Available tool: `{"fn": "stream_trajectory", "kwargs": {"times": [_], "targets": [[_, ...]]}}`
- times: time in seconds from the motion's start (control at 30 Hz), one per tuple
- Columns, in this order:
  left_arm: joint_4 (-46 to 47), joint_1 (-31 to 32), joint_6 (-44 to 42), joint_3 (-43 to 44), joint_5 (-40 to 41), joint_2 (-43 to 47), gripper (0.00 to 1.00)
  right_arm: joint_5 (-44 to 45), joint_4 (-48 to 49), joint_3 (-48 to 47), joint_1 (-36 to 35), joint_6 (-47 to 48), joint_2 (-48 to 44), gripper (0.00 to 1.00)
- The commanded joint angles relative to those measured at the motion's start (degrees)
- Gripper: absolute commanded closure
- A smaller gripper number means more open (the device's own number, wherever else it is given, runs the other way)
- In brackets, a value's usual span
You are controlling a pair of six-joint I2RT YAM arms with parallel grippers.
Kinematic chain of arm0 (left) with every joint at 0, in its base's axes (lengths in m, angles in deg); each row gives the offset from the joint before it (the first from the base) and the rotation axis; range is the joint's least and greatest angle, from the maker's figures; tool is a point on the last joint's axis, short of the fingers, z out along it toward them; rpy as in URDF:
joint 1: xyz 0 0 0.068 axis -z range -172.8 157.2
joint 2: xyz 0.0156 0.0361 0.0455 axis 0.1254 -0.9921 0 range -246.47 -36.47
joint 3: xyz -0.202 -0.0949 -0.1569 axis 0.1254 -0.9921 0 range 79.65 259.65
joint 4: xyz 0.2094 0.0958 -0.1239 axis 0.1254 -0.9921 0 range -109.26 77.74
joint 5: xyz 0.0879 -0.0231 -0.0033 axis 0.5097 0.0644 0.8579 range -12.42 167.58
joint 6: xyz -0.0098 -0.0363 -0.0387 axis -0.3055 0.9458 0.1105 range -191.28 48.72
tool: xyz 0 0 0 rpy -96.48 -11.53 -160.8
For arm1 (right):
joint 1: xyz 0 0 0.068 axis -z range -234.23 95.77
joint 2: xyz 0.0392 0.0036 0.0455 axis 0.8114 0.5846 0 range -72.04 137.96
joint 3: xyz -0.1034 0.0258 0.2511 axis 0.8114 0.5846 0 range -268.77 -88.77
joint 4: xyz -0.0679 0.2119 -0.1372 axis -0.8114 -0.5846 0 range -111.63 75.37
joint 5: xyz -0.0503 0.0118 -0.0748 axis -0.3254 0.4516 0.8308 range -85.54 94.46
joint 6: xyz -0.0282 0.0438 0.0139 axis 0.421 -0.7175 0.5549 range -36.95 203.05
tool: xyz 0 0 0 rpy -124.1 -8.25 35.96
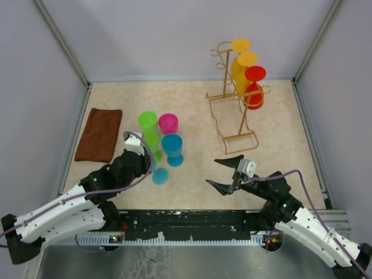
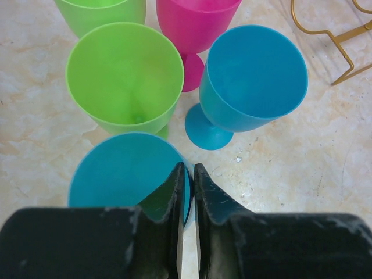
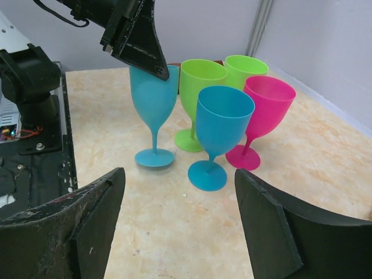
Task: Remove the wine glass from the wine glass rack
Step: Place the wine glass at the center of the board.
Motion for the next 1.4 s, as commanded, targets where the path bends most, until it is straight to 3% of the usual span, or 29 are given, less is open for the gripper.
{"fn": "stream_trajectory", "kwargs": {"times": [0.0,0.47,1.17,1.37], "targets": [[0.6,0.0,0.1,0.0,0.1,-0.2,0.84,2.0,1.4,-2.8,-0.2,0.6,-0.1,0.24],[-4.0,0.0,-2.7,5.5,0.4,-7.6,0.97,5.1,0.0,-2.9,-0.2,0.8,-0.2,0.23],[-8.3,0.0,-1.3,7.6,-8.2,-4.8,0.87,5.8,0.7,-2.6,-0.2,0.1,0.4,0.22],[-9.0,0.0,-1.5,7.9,-5.7,-7.5,0.86,6.1,0.1,-3.0,-0.2,0.0,0.5,0.22]]}}
